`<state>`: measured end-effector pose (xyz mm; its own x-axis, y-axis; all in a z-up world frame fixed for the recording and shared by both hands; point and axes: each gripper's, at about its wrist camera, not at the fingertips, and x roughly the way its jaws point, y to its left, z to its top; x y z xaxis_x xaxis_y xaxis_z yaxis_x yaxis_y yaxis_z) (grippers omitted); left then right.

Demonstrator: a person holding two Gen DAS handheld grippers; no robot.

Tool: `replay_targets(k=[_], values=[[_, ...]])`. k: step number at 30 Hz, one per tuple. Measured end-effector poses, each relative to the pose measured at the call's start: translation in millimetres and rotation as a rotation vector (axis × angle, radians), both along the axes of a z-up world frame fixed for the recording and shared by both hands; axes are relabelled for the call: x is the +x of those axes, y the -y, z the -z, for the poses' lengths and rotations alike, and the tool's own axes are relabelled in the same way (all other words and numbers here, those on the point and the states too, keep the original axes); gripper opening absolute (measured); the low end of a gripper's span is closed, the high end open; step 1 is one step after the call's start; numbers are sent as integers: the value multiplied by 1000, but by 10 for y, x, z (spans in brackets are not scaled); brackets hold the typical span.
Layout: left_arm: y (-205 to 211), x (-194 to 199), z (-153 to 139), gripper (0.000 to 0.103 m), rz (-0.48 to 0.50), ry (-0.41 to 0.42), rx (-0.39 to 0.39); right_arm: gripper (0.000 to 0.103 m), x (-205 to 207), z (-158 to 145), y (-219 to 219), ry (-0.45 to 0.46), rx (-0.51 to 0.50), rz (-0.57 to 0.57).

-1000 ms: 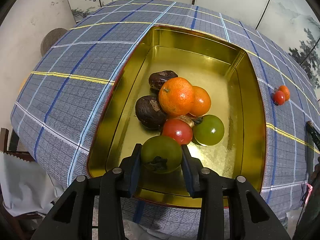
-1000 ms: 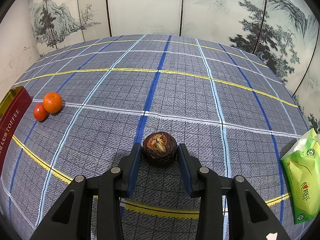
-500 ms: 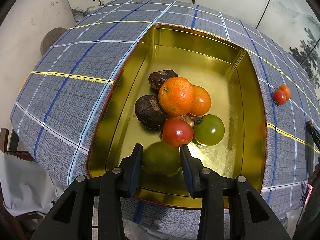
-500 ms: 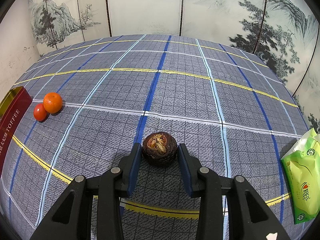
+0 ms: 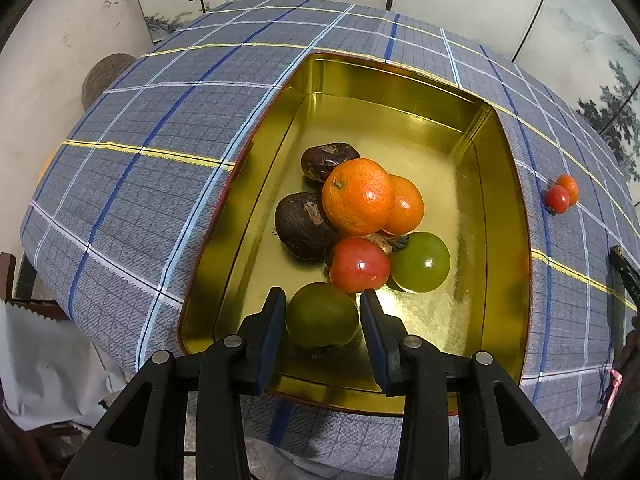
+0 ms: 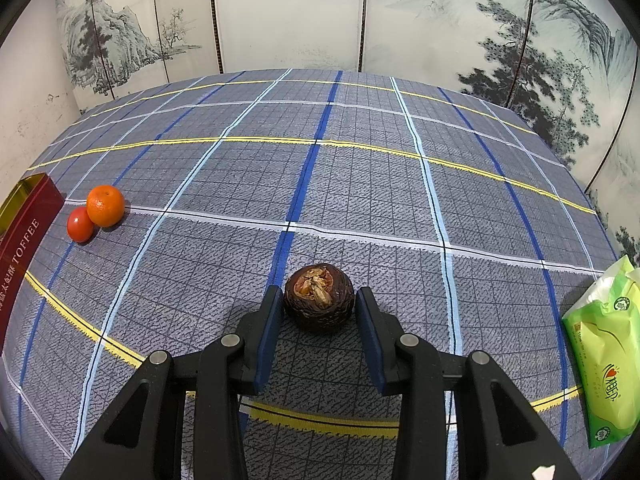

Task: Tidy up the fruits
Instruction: 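Lower the green tomato into the tin and open the left tool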

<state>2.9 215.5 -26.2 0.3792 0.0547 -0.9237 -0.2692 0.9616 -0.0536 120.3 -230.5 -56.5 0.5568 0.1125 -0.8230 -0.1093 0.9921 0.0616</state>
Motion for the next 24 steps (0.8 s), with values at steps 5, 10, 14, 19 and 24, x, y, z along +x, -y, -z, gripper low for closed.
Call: replay_targets(k=[5, 10, 14, 19, 24], values=[[2, -40, -31, 40, -1, 12, -3, 35, 0, -4, -4, 0, -1, 0], [-25, -55, -64, 40, -12, 23, -8, 35, 2, -9, 20, -1, 4, 0], [-29, -53, -85, 40, -17, 27, -15, 35, 3, -10, 21, -1, 4, 1], [-22, -51, -110, 41, -21, 36, -17, 35, 1, -9, 17, -1, 3, 1], [-3, -50, -133, 43, -15, 45, -16, 33, 3, -6, 22, -2, 2, 3]])
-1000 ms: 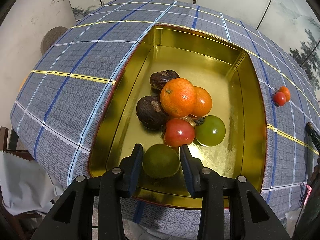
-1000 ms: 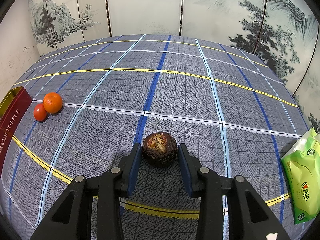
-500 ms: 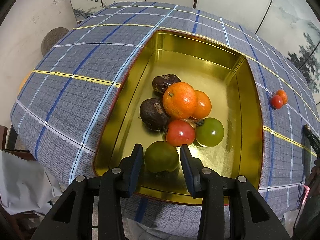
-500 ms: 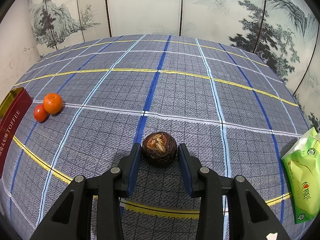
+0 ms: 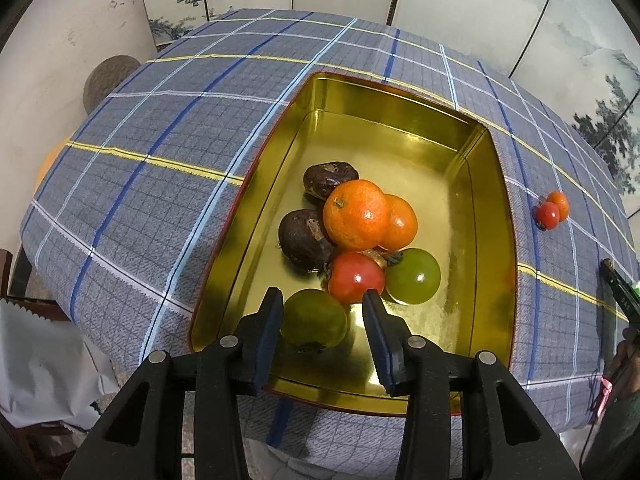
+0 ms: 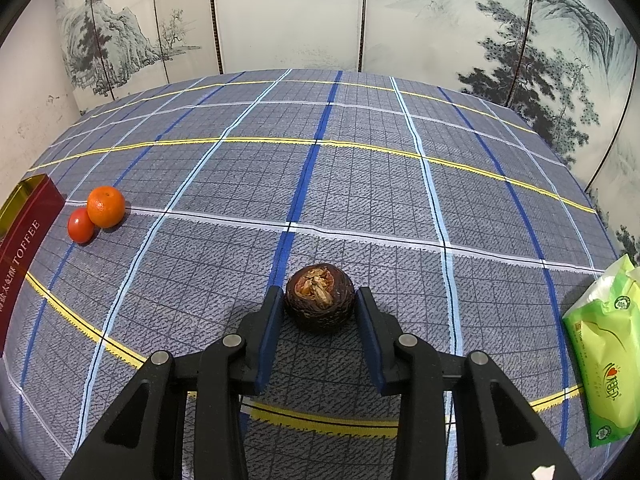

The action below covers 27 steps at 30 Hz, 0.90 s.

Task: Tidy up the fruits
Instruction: 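Lower the green tomato into the tin and open the left tool, then carry the round brown fruit over the gold tin with the right tool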

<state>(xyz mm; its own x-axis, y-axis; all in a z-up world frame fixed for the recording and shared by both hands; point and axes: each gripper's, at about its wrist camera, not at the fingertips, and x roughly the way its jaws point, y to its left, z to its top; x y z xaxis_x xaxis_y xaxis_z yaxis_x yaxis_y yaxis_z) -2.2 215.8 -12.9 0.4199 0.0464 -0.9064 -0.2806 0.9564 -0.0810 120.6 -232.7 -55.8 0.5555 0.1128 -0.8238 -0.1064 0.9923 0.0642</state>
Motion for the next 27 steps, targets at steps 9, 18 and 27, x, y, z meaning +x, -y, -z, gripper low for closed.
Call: replay_targets(k=[9, 18, 27], values=[[-7, 7, -69, 52, -8, 35, 25, 32, 24, -26, 7, -10, -13, 18], [-4, -21, -115, 62, -15, 70, 58, 32, 12, -58, -82, -2, -43, 16], [6, -60, -174, 65, -13, 106, 63, 32, -54, -218, -322, 17, -31, -43]])
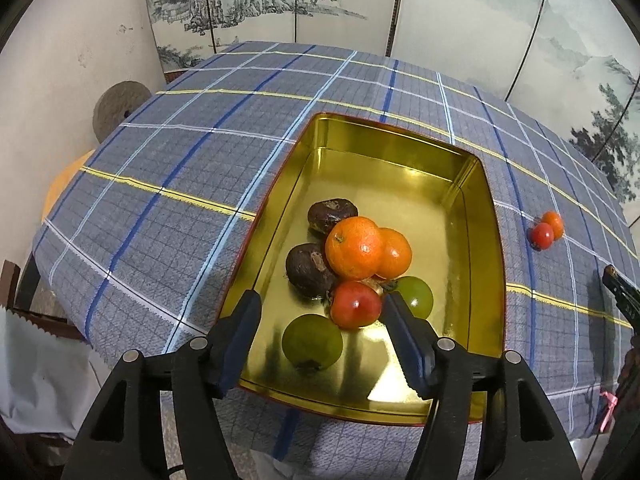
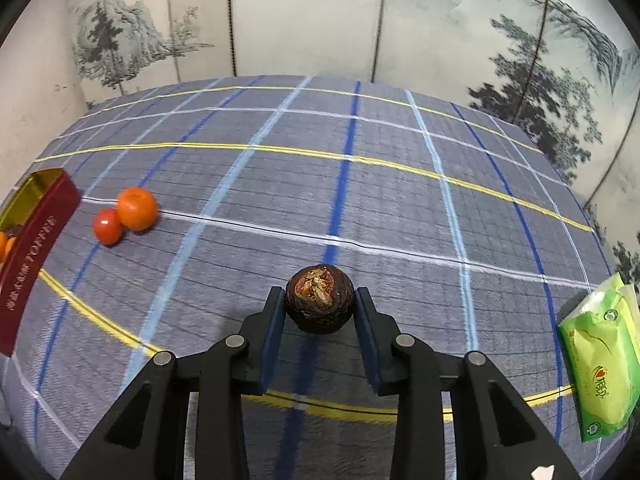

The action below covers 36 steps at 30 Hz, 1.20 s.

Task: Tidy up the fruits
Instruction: 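Carry the round brown fruit over the gold tin with the right tool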

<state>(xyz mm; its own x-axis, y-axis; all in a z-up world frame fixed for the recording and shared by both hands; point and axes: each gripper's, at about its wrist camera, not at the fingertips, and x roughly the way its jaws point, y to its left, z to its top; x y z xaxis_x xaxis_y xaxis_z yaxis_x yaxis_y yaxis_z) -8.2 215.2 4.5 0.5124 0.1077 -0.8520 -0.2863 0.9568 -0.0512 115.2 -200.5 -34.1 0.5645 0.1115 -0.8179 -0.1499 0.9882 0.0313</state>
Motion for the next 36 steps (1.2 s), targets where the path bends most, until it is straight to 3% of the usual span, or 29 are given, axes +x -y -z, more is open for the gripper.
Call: replay_targets(k=[21, 36], values=[[-273, -204, -56, 67, -94, 24, 32, 32, -353, -680, -1650, 92, 164, -417], [-472, -358, -16, 67, -147, 8, 48, 32, -558, -736, -2640, 72, 201, -633]])
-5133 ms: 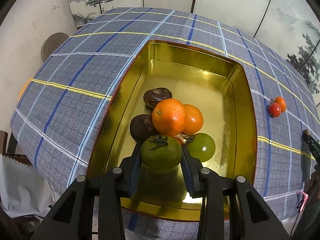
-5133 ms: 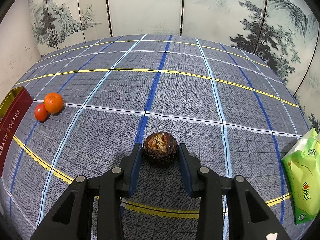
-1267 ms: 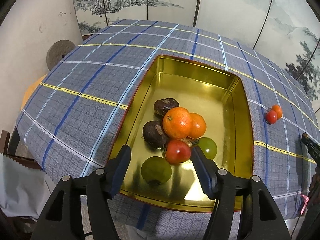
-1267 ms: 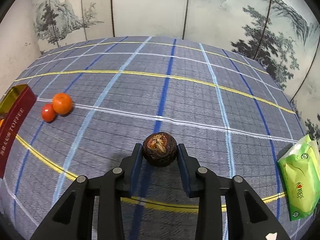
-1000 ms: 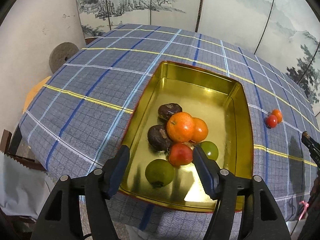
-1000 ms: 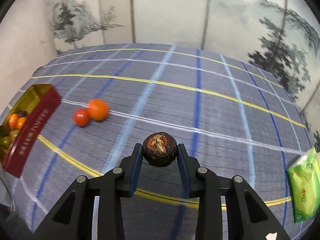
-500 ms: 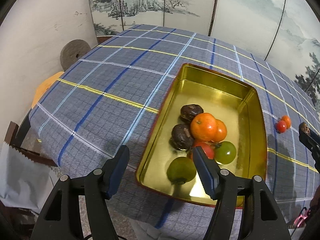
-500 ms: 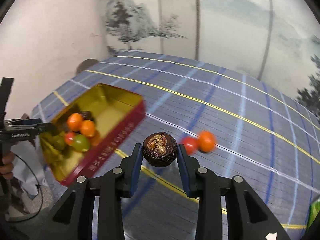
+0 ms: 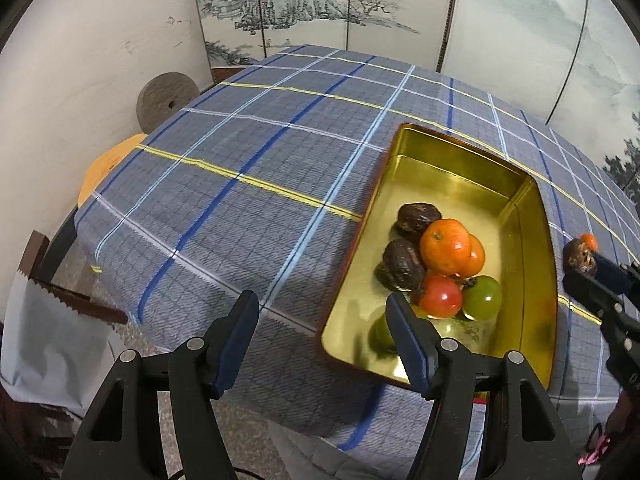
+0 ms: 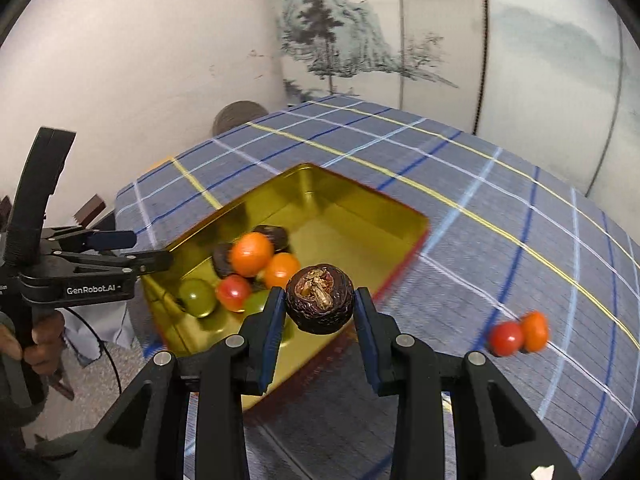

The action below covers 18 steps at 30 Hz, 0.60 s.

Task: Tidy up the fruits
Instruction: 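Carry the round brown fruit over the gold tin with the right tool, then lower the brown fruit into the tin and open the right tool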

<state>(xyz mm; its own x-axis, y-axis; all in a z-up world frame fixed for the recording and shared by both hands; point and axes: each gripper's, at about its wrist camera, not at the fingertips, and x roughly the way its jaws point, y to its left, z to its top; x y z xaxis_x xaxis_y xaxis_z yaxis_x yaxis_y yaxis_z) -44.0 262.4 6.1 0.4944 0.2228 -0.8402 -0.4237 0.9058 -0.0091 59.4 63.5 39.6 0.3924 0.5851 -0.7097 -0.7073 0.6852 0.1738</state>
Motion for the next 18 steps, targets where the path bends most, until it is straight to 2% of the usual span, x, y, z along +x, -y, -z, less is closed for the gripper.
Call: replay_targets(k=[18], values=[[-135, -102, 40, 67, -27, 2, -2, 32, -174, 223, -392, -29, -66, -99]])
